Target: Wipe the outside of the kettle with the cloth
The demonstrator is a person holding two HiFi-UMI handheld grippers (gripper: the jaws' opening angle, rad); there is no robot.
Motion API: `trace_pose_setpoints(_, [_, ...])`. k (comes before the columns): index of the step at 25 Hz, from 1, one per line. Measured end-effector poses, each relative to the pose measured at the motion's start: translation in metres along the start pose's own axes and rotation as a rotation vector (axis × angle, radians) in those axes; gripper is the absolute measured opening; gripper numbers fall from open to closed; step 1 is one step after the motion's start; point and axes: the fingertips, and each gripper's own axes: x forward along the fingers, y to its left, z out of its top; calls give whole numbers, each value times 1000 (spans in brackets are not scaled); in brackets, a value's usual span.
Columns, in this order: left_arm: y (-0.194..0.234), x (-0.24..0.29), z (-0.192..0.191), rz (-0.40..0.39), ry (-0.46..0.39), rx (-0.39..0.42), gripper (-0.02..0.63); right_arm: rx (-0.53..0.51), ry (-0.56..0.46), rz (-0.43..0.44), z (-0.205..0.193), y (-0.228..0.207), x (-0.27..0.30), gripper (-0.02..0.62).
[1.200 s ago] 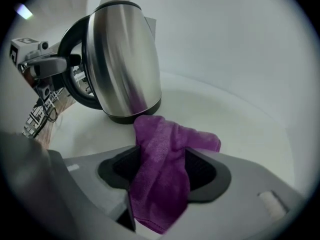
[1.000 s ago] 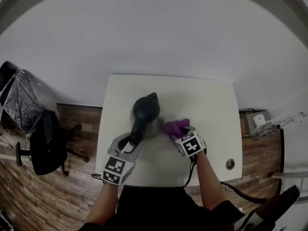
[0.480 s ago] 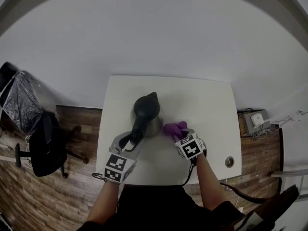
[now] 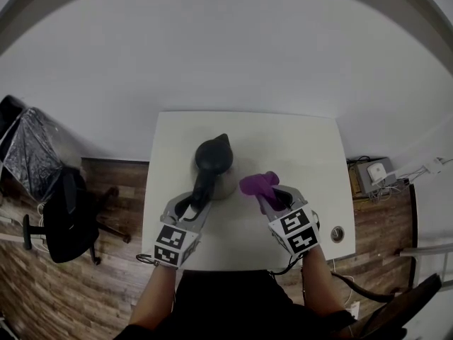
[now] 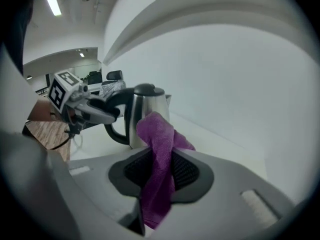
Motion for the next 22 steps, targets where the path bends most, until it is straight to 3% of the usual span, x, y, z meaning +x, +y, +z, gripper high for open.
trace_pose_setpoints(4, [-1, 1, 0, 0, -5, 1, 152, -22, -68, 15, 37, 23, -15, 95])
trace_pose_setpoints(8, [-1, 1, 1, -2, -7, -1, 152, -151, -83, -32, 65, 36, -14, 95])
trace_pose_setpoints(11, [-2, 1, -2, -11, -10, -1, 152, -178, -103, -38, 79, 45, -13, 96])
trace_pose_setpoints(22, [-4, 1, -2, -36, -18, -1, 152, -178, -72, -18, 80, 57, 13, 95])
